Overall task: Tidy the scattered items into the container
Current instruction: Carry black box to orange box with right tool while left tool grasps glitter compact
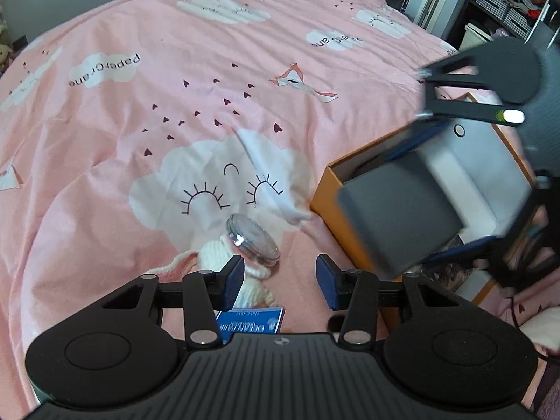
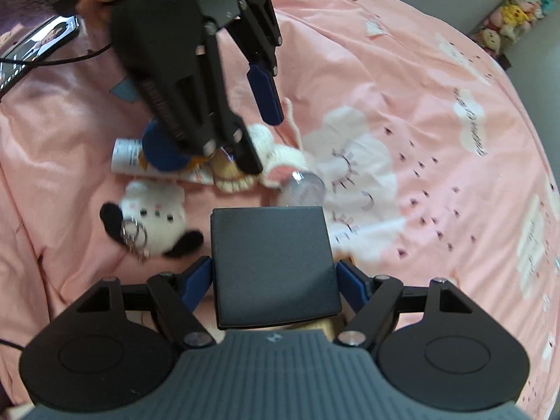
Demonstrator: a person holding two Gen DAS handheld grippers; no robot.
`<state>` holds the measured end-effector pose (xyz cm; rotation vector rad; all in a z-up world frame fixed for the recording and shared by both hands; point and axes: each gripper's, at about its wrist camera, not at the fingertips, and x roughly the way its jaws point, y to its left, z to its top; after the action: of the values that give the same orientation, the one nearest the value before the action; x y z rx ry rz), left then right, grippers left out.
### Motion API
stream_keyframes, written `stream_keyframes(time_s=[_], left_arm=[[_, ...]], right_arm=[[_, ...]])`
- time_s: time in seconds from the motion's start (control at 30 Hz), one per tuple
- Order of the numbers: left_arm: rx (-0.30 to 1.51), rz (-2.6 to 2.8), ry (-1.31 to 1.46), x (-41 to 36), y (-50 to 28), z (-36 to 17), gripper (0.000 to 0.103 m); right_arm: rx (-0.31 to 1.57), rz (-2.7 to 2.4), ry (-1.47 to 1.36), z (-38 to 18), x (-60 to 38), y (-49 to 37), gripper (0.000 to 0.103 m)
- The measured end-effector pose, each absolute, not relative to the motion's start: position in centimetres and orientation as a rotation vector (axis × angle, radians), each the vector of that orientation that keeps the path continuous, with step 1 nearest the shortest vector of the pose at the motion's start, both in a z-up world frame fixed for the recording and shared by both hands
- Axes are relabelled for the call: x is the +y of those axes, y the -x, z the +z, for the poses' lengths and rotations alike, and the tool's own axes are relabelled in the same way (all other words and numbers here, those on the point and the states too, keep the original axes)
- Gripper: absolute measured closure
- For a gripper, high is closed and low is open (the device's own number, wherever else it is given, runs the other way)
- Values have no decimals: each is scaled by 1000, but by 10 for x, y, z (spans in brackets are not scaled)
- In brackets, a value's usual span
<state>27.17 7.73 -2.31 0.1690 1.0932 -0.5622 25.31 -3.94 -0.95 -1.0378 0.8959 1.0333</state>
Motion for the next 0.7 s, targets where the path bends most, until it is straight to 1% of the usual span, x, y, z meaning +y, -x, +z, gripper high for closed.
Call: stream_keyframes(time_s=[0.17,0.37,0.57,0.63,0.7], left_arm=[[1153,-543,-108,74,-300,-41,49],[1221,-513,-100,66,-329,-67,49],[1292,-472,-105,63,-352,-97,49],[1309,-468,-84,64,-357,-105,50],[1317,-465,-66,65,-360,-111,54]], right_arm=[[966,1004,1030,-11,-78,-248,25],[1056,1002,1005,-39,-111,-244,25],[1096,997,956,-57,-127,-250,25],[1106,994,943,-59,-131,-254,24],[1116,988,937,-63,-133,-257,24]])
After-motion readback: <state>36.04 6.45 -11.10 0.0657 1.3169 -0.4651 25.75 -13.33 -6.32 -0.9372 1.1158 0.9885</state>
